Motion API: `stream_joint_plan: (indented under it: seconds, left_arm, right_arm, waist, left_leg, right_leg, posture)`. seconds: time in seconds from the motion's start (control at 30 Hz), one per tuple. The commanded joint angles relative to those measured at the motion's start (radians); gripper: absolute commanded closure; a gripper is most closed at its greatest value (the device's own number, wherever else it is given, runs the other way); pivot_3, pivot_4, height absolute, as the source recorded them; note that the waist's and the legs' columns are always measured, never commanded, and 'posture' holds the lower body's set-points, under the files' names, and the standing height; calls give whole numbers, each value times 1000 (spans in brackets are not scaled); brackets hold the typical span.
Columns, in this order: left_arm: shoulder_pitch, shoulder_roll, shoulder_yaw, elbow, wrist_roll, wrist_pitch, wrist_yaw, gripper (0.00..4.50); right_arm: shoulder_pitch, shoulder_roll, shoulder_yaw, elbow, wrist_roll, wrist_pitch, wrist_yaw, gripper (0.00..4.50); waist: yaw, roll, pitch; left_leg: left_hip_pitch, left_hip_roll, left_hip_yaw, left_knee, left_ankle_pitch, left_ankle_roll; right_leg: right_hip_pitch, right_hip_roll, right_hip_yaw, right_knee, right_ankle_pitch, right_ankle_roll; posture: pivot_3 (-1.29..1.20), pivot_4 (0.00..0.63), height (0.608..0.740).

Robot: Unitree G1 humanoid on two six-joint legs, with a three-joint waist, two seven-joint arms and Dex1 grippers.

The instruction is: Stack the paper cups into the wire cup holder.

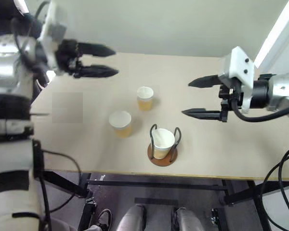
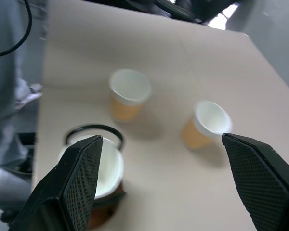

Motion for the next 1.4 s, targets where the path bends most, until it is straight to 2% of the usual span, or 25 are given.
stream_joint_plan:
  seconds: [0.03,0.1,0.2,0.4,0.5,0.63,0.87,1.23,1.4]
  left_arm:
    - [-168,-104,-117,282,198,-293,-17,1127]
    - [-227,-169,-165,419,305,-453,29,1127]
    - [-268,-239,-193,548,392,-524,74,1127]
    - [-278,-324,-241,647,559,-589,240,1127]
    - [-282,-340,-204,659,567,-582,229,1127]
    - [-289,-323,-163,658,562,-564,130,1127]
    - [-239,-351,-225,668,704,-601,366,1127]
    - [-182,-433,-217,687,756,-540,457,1127]
    - [-166,-452,-208,689,772,-530,515,1127]
  right_arm:
    - [31,-57,-111,-46,1,8,-47,437]
    - [64,-72,-140,-75,8,25,-72,437]
    - [103,-69,-171,-131,37,68,-115,437]
    - [143,-65,-222,-213,92,152,-196,437]
    - [158,-72,-248,-242,119,187,-225,437]
    - [185,-88,-287,-272,151,219,-247,437]
    - [179,-96,-279,-261,176,213,-271,437]
    - [176,-101,-294,-287,267,274,-328,437]
    - [166,-106,-311,-301,328,318,-359,437]
  waist:
    - [0,0,0]
    - [2,2,1]
    - [-3,4,2]
    - [-8,5,3]
    - [-4,5,3]
    - [4,5,3]
    - [11,7,4]
    - [9,7,4]
    - [7,6,4]
  left_leg:
    - [-2,0,1,0,-1,2]
    - [-4,-1,1,4,-5,5]
    - [-5,0,4,10,-3,7]
    - [-9,3,12,17,-11,17]
    - [-12,2,16,19,-13,20]
    - [-15,2,17,24,-17,23]
    - [-13,0,19,37,-22,26]
    - [-4,-4,24,36,-17,29]
    - [-1,-7,27,34,-12,34]
  right_leg:
    - [0,-1,0,-2,0,5]
    - [0,-2,0,-2,1,14]
    - [0,-2,0,-2,2,28]
    - [-2,-3,3,-1,-7,40]
    - [-2,-3,5,-2,-8,42]
    - [-3,-2,5,-3,-9,44]
    - [-1,-2,5,0,-6,46]
    - [4,-1,16,1,4,41]
    - [5,0,25,1,7,45]
  posture:
    - [0,150,740]
    - [0,150,740]
    - [0,150,740]
    - [0,150,740]
    - [0,150,740]
    - [0,150,740]
    - [0,150,740]
    - [0,150,740]
    - [0,150,740]
